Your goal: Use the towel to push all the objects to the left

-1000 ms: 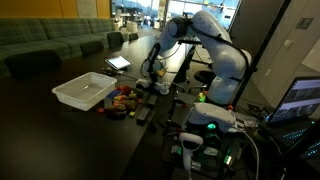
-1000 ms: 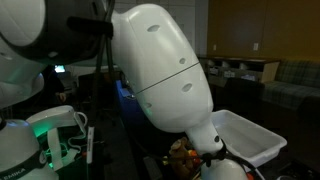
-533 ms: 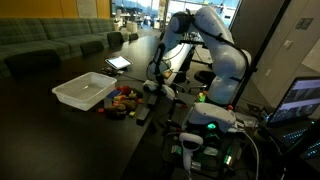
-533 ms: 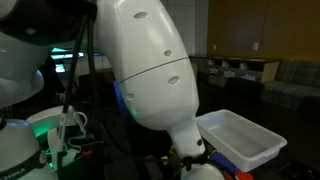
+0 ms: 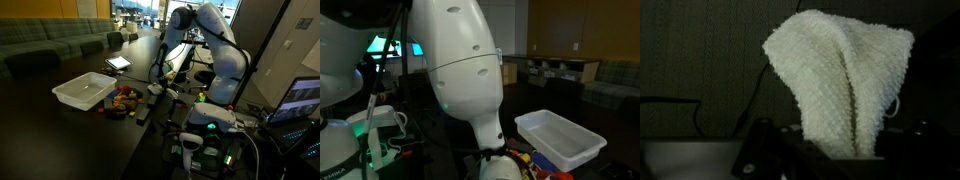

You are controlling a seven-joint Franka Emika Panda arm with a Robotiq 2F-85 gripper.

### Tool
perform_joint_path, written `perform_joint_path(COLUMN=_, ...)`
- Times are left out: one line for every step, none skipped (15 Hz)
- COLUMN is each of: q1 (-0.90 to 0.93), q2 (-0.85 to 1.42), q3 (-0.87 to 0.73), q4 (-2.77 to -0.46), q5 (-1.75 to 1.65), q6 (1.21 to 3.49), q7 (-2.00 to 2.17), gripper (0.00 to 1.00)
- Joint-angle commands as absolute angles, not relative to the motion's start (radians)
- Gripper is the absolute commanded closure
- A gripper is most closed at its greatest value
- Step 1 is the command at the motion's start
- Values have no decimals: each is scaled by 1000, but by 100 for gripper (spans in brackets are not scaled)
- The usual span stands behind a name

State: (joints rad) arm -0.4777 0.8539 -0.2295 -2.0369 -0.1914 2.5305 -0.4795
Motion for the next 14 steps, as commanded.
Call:
perform_joint_path(q1=-441, q2=803, q3=-211, q4=-2118, q5=-231, q6=2471, q7=-497, gripper=97)
perform_joint_path(q1=-430, q2=799, q3=-199, q4=-2129, q5=-235, q6=2454, q7=-502, gripper=97)
perform_joint_path(q1=-421, q2=790, q3=-185, q4=-2143, q5=-240, q6=2437, q7=-512, gripper=97)
perform_joint_path(q1=-410, q2=793, q3=-164, q4=-2152, q5=-236, q6=2418, q7=-514, gripper=97)
perform_joint_path(q1=-397, q2=784, q3=-148, q4=-2163, q5=-234, q6=2396, q7=-518, gripper=97)
perform_joint_path(q1=-385, q2=789, q3=-124, q4=-2171, q5=-225, q6=2372, q7=-518, gripper=97)
perform_joint_path(q1=-375, q2=779, q3=-98, q4=-2180, q5=-212, q6=2335, q7=-521, gripper=97)
perform_joint_path(q1=-360, q2=789, q3=-73, q4=-2181, q5=-200, q6=2305, q7=-511, gripper=97)
perform_joint_path(q1=-338, q2=795, q3=-52, q4=-2181, q5=-182, q6=2275, q7=-482, gripper=97)
perform_joint_path(q1=-326, q2=793, q3=-25, q4=-2177, q5=-157, q6=2218, q7=-470, gripper=97)
perform_joint_path(q1=-307, q2=808, q3=-3, q4=-2175, q5=-135, q6=2216, q7=-442, gripper=97)
perform_joint_path(q1=-295, q2=802, q3=24, q4=-2170, q5=-102, q6=2175, q7=-433, gripper=97)
perform_joint_path(q1=-280, q2=804, q3=47, q4=-2171, q5=-70, q6=2173, q7=-414, gripper=97)
perform_joint_path(q1=-265, q2=812, q3=71, q4=-2168, q5=-40, q6=2176, q7=-402, gripper=97)
